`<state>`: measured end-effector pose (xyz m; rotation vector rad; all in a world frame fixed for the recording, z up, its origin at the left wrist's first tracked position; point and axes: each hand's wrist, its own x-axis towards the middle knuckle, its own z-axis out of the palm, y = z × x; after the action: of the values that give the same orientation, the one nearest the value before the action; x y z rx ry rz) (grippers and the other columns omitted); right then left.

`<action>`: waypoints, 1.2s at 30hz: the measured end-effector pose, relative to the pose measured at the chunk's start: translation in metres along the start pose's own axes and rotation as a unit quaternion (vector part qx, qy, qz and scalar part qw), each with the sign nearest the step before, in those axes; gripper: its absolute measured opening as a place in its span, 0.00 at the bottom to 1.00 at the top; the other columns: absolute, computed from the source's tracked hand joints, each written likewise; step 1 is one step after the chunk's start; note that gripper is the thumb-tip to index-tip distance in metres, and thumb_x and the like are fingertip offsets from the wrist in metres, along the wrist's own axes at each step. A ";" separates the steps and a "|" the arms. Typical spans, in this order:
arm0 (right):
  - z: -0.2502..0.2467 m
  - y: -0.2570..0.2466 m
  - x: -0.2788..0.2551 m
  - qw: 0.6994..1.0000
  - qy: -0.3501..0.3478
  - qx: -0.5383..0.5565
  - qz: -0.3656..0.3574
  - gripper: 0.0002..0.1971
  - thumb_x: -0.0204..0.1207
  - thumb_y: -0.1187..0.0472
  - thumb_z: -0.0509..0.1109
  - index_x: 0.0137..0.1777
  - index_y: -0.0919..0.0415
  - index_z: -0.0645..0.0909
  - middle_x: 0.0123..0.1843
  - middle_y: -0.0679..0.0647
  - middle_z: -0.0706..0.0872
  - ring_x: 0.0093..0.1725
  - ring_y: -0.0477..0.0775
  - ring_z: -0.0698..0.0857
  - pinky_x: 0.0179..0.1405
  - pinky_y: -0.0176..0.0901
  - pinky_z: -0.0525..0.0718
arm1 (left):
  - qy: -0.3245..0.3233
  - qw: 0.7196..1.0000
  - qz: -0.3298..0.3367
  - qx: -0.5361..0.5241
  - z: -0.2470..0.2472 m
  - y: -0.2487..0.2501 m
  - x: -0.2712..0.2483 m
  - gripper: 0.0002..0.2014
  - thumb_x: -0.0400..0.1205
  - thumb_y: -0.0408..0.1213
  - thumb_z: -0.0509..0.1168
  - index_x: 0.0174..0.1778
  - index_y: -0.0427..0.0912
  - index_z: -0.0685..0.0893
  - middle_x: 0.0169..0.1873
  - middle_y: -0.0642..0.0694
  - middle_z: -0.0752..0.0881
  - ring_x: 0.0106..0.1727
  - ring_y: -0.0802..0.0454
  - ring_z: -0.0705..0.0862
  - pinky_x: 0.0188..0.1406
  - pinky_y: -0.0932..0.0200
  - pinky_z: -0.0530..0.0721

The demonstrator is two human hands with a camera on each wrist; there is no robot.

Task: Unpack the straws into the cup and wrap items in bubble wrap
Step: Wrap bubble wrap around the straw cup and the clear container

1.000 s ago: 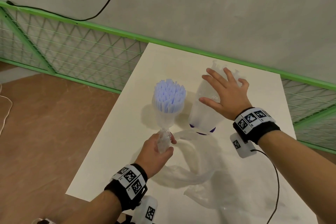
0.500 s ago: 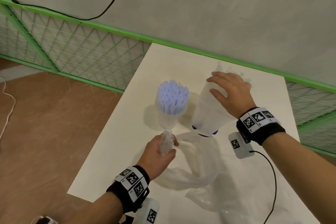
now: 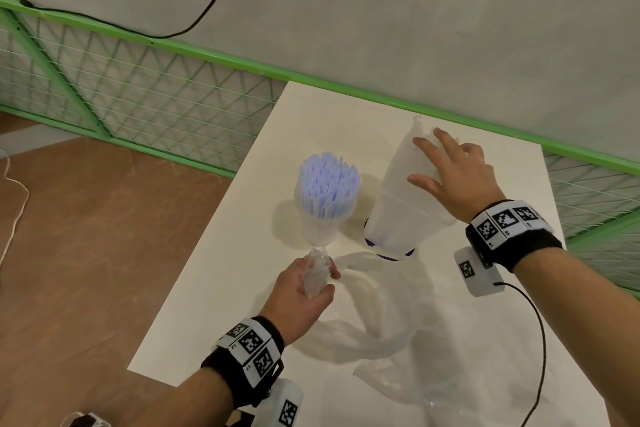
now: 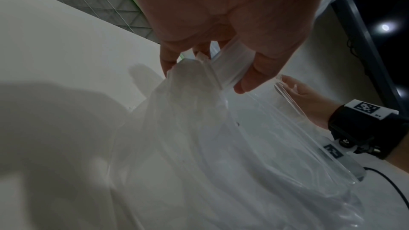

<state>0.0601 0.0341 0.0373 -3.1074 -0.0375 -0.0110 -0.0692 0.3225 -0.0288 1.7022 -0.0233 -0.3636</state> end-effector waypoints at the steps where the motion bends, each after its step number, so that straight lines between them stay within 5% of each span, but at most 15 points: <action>1: 0.002 -0.001 -0.002 1.000 -0.004 -0.016 -0.005 0.33 0.77 0.30 0.52 0.82 0.34 0.53 0.87 0.47 0.51 0.77 0.68 0.62 0.65 0.70 0.73 | -0.001 1.000 -0.003 -0.002 0.000 0.000 0.000 0.10 0.76 0.24 0.67 0.44 0.45 0.84 0.30 0.59 0.80 0.26 0.56 0.73 0.30 0.66 0.73; 6: -0.013 -0.009 -0.013 0.998 0.024 -0.056 -0.026 0.31 0.80 0.29 0.39 0.82 0.34 0.50 0.88 0.46 0.46 0.85 0.63 0.47 0.73 0.73 0.55 | -0.006 1.000 -0.020 0.006 0.000 -0.002 0.001 0.08 0.75 0.31 0.70 0.43 0.50 0.84 0.35 0.50 0.83 0.31 0.52 0.78 0.35 0.59 0.77; 9: -0.036 -0.042 -0.038 0.976 0.119 0.107 -0.145 0.29 0.80 0.34 0.54 0.77 0.44 0.68 0.83 0.46 0.65 0.83 0.52 0.62 0.74 0.67 0.62 | -0.007 1.000 -0.014 0.005 0.001 -0.002 0.001 0.06 0.78 0.33 0.73 0.44 0.49 0.86 0.40 0.49 0.87 0.35 0.57 0.82 0.38 0.67 0.78; 11: -0.041 -0.076 -0.063 0.933 0.064 0.266 -0.234 0.27 0.77 0.38 0.66 0.72 0.49 0.76 0.74 0.44 0.78 0.74 0.44 0.76 0.72 0.59 0.72 | -0.017 1.000 -0.008 0.008 0.001 -0.003 0.003 0.06 0.79 0.34 0.73 0.49 0.48 0.87 0.46 0.53 0.89 0.43 0.64 0.85 0.43 0.74 0.78; 15: -0.015 -0.131 -0.102 0.866 -0.112 0.409 -0.266 0.30 0.65 0.50 0.85 0.67 0.52 0.82 0.66 0.42 0.84 0.66 0.36 0.81 0.62 0.28 0.76 | -0.060 0.997 0.011 0.041 0.003 0.006 0.009 0.11 0.80 0.28 0.72 0.50 0.49 0.83 0.47 0.54 0.86 0.47 0.73 0.85 0.44 0.76 0.79; 18: 0.017 -0.149 -0.109 0.836 -0.114 0.473 -0.252 0.26 0.62 0.58 0.87 0.61 0.57 0.86 0.64 0.48 0.87 0.63 0.42 0.84 0.62 0.37 0.81 | -0.057 0.991 0.045 0.110 0.007 0.009 0.008 0.23 0.77 0.21 0.71 0.43 0.57 0.72 0.44 0.61 0.76 0.48 0.84 0.78 0.46 0.84 0.73; 22: 0.040 -0.164 -0.113 0.828 -0.055 0.516 -0.215 0.13 0.64 0.61 0.85 0.47 0.62 0.90 0.47 0.52 0.91 0.48 0.46 0.89 0.53 0.45 0.86 | -0.074 0.977 0.016 0.202 0.001 -0.007 0.008 0.08 0.78 0.43 0.68 0.43 0.57 0.74 0.41 0.63 0.75 0.48 0.63 0.79 0.43 0.83 0.72; 25: 0.050 -0.170 -0.117 0.850 0.027 0.494 -0.183 0.07 0.68 0.61 0.83 0.41 0.62 0.89 0.39 0.51 0.90 0.39 0.46 0.87 0.44 0.45 0.85 | -0.069 0.977 -0.017 0.201 -0.006 -0.016 0.007 0.19 0.67 0.51 0.74 0.50 0.68 0.75 0.50 0.63 0.81 0.56 0.63 0.81 0.51 0.79 0.73; 28: 0.048 -0.162 -0.115 0.847 0.096 0.506 -0.129 0.06 0.67 0.63 0.83 0.39 0.62 0.89 0.36 0.48 0.90 0.37 0.43 0.86 0.41 0.40 0.85 | -0.056 0.974 0.028 0.217 -0.015 -0.020 0.005 0.29 0.68 0.52 0.77 0.57 0.80 0.69 0.66 0.69 0.76 0.65 0.74 0.75 0.70 0.59 0.66; 31: 0.021 -0.141 -0.112 0.826 0.158 0.538 -0.059 0.07 0.65 0.63 0.85 0.35 0.61 0.88 0.33 0.46 0.89 0.34 0.42 0.86 0.39 0.32 0.82 | -0.067 0.955 0.092 0.274 -0.023 -0.014 0.005 0.27 0.70 0.62 0.64 0.66 0.73 0.68 0.71 0.77 0.62 0.69 0.80 0.66 0.69 0.55 0.59; 33: -0.013 -0.120 -0.109 0.810 0.213 0.547 -0.011 0.08 0.64 0.62 0.85 0.34 0.59 0.88 0.33 0.45 0.89 0.32 0.41 0.86 0.39 0.30 0.80 | -0.051 0.952 0.123 0.274 -0.026 -0.011 0.010 0.26 0.72 0.61 0.61 0.68 0.67 0.72 0.70 0.74 0.64 0.70 0.77 0.67 0.67 0.54 0.60; 36: -0.074 -0.082 -0.100 0.768 0.320 0.554 0.026 0.08 0.64 0.59 0.86 0.36 0.59 0.88 0.32 0.53 0.91 0.33 0.56 0.90 0.38 0.46 0.86 | -0.020 0.942 0.169 0.288 -0.021 -0.001 0.019 0.21 0.78 0.52 0.62 0.68 0.59 0.76 0.67 0.64 0.71 0.64 0.68 0.75 0.65 0.54 0.71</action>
<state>-0.0426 0.1107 0.1131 -1.7771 0.0485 -0.7401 -0.0457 0.3390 -0.0318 2.2205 -0.4886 -0.1339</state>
